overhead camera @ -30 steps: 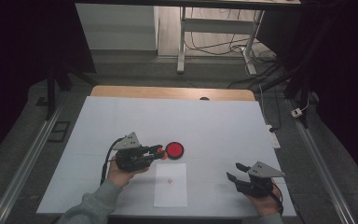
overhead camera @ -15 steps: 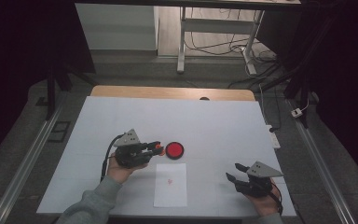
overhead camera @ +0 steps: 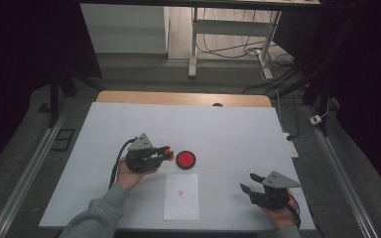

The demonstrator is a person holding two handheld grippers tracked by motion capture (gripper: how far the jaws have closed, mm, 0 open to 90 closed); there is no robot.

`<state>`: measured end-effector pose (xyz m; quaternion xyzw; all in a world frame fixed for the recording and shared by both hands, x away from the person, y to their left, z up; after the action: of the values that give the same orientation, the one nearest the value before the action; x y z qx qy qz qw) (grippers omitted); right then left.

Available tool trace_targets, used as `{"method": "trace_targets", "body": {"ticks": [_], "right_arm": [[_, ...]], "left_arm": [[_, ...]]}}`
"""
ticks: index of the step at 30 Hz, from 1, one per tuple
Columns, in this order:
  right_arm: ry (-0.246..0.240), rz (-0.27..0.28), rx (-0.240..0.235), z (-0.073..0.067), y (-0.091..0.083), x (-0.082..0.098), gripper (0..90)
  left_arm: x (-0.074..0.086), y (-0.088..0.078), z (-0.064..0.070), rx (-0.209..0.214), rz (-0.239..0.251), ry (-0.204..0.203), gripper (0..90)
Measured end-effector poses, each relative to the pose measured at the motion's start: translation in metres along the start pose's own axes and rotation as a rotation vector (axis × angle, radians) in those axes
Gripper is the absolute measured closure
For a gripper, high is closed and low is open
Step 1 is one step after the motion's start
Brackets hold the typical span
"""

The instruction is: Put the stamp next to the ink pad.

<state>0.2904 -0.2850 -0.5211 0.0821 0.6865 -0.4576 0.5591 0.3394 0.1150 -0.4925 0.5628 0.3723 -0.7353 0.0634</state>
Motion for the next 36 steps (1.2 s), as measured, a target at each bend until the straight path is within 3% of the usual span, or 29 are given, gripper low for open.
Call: {"method": "trace_targets", "body": {"ticks": [9,16,28,36], "right_arm": [[0.011,0.012,-0.005,0.001,0.0,0.0,45.1],[0.01,0.005,-0.012,0.002,0.002,0.001,45.1],[-0.004,-0.003,-0.014,-0.002,0.002,0.002,45.1],[-0.008,-0.005,-0.016,-0.002,0.002,0.002,45.1]], "left_arm": [[0.002,0.019,-0.017,-0.034,-0.035,-0.01,72.0],[0.012,0.033,-0.031,-0.063,-0.093,-0.033,71.9],[0.019,0.044,-0.038,-0.086,-0.128,-0.044,71.7],[0.023,0.057,-0.037,-0.1,-0.158,-0.027,71.7]]}}
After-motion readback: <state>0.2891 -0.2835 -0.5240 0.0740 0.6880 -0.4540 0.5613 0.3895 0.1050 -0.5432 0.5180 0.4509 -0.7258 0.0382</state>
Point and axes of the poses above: each handheld gripper's, and its own axes: y roughly forward along the jaws, x roughly out of its underside, z roughly to its right, the point moved 2 cm from there along y, roughly forward along the jaws, and after that the axes turned 3 degrees about y, right-handed, at the moved point
